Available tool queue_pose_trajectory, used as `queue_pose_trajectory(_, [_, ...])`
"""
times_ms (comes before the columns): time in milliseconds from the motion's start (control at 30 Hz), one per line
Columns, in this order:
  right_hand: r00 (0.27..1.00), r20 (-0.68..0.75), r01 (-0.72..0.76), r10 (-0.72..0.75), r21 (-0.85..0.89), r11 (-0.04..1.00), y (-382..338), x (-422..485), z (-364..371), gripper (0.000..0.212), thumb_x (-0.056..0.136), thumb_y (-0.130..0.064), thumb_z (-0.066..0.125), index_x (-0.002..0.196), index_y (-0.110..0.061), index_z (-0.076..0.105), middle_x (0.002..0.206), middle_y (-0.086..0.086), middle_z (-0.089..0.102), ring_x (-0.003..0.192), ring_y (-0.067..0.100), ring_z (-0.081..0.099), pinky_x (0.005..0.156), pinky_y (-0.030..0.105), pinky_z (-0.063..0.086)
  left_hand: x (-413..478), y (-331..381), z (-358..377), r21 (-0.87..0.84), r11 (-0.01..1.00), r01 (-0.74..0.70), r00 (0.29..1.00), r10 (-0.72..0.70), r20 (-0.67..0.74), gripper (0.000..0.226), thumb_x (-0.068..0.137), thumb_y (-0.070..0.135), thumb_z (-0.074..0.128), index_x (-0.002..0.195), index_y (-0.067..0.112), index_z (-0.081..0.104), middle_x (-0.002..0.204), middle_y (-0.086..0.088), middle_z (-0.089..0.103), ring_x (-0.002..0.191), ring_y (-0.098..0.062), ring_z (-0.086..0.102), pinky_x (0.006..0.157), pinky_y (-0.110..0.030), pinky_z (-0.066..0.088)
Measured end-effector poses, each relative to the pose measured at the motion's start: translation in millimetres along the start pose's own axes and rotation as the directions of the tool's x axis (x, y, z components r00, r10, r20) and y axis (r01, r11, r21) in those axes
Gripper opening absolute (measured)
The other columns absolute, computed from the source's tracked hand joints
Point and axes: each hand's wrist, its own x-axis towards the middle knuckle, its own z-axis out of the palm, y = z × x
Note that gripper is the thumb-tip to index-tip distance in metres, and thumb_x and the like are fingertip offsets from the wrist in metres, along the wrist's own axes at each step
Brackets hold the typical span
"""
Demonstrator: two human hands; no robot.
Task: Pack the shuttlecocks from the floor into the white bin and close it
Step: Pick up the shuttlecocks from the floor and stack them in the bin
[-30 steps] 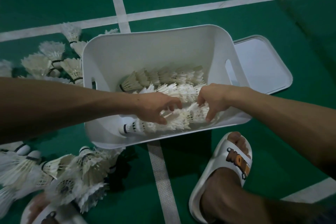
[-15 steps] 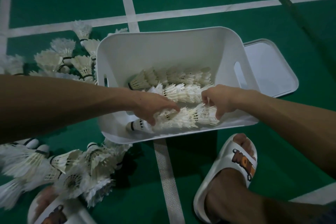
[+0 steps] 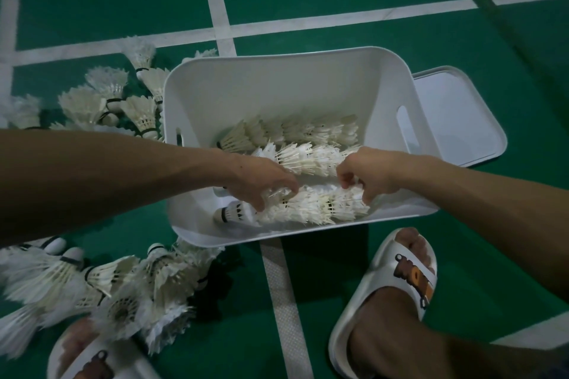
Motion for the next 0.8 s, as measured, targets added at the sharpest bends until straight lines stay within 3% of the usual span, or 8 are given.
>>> queue_pose_trajectory(167, [0.998, -0.055, -0.008, 0.01, 0.022, 1.0, 6.8, -3.6, -19.8, 0.031, 0.071, -0.012, 0.082, 0.093, -0.018, 0.061, 0.093, -0.005, 0.063, 0.08, 0.013, 0.058, 0.068, 0.022, 0.044, -7.9, 3.3, -21.2, -0.16, 0.987, 0.013, 0.998, -0.024, -0.065, 0.049, 0.087, 0.019, 0.068, 0.132, 0.022, 0.05, 0.125, 0.005, 0.059, 0.097, -0.008, 0.059, 0.08, -0.022, 0.042])
queue_pose_trajectory(267, [0.981, -0.188, -0.039, 0.048, 0.052, 0.998, 9.3, -2.9, -34.6, 0.027, 0.071, -0.01, 0.08, 0.072, -0.018, 0.054, 0.077, 0.0, 0.062, 0.071, 0.019, 0.058, 0.06, 0.027, 0.044, -13.3, 1.6, -37.0, -0.356, 0.934, -0.017, 0.964, -0.079, -0.252, 0.034, 0.087, 0.02, 0.068, 0.119, 0.02, 0.059, 0.106, 0.006, 0.066, 0.092, -0.012, 0.066, 0.077, -0.026, 0.053])
queue_pose_trajectory(367, [0.945, -0.321, -0.06, 0.069, 0.037, 0.998, 3.1, -1.1, -36.5, 0.03, 0.072, -0.018, 0.08, 0.089, -0.018, 0.056, 0.09, -0.001, 0.059, 0.084, 0.021, 0.054, 0.074, 0.032, 0.045, -10.0, -2.5, -38.8, -0.322, 0.946, 0.039, 0.867, -0.192, -0.459, 0.041, 0.084, 0.02, 0.072, 0.122, 0.02, 0.056, 0.11, 0.001, 0.064, 0.09, -0.012, 0.059, 0.081, -0.029, 0.051])
queue_pose_trajectory(467, [0.945, -0.313, -0.085, 0.094, 0.04, 0.996, -3.3, 4.2, -22.7, 0.059, 0.074, -0.019, 0.081, 0.125, -0.018, 0.051, 0.113, 0.003, 0.055, 0.102, 0.023, 0.052, 0.084, 0.03, 0.041, -8.9, -6.2, -27.9, -0.238, 0.962, 0.131, 0.89, -0.22, -0.399, 0.065, 0.082, 0.018, 0.073, 0.138, 0.025, 0.042, 0.128, -0.002, 0.056, 0.1, -0.013, 0.051, 0.081, -0.027, 0.043])
queue_pose_trajectory(567, [0.955, -0.277, -0.094, 0.104, 0.05, 0.994, -6.7, 10.2, -7.8, 0.082, 0.073, -0.012, 0.081, 0.141, -0.025, 0.038, 0.132, 0.01, 0.05, 0.114, 0.027, 0.053, 0.089, 0.031, 0.042, -10.4, -7.2, -17.4, -0.17, 0.975, 0.143, 0.935, -0.189, -0.3, 0.079, 0.082, 0.007, 0.069, 0.145, 0.035, 0.031, 0.135, -0.004, 0.043, 0.11, -0.017, 0.047, 0.083, -0.028, 0.046])
queue_pose_trajectory(667, [0.951, -0.294, -0.073, 0.1, 0.1, 0.992, -4.6, 16.3, -2.5, 0.072, 0.076, -0.007, 0.078, 0.138, -0.022, 0.044, 0.131, 0.01, 0.054, 0.112, 0.025, 0.054, 0.086, 0.026, 0.038, -6.2, -9.9, -15.9, -0.122, 0.98, 0.156, 0.941, -0.185, -0.284, 0.086, 0.08, -0.005, 0.063, 0.144, 0.042, 0.029, 0.135, -0.004, 0.038, 0.11, -0.018, 0.046, 0.081, -0.03, 0.05])
queue_pose_trajectory(800, [0.94, -0.329, -0.053, 0.09, 0.12, 0.991, -6.5, 24.7, -4.6, 0.051, 0.079, -0.003, 0.074, 0.126, -0.015, 0.057, 0.121, 0.007, 0.062, 0.101, 0.017, 0.055, 0.083, 0.02, 0.035, -1.5, -12.1, -16.7, -0.087, 0.982, 0.166, 0.953, -0.182, -0.242, 0.082, 0.082, -0.007, 0.056, 0.141, 0.045, 0.032, 0.128, -0.003, 0.04, 0.106, -0.018, 0.048, 0.077, -0.03, 0.051])
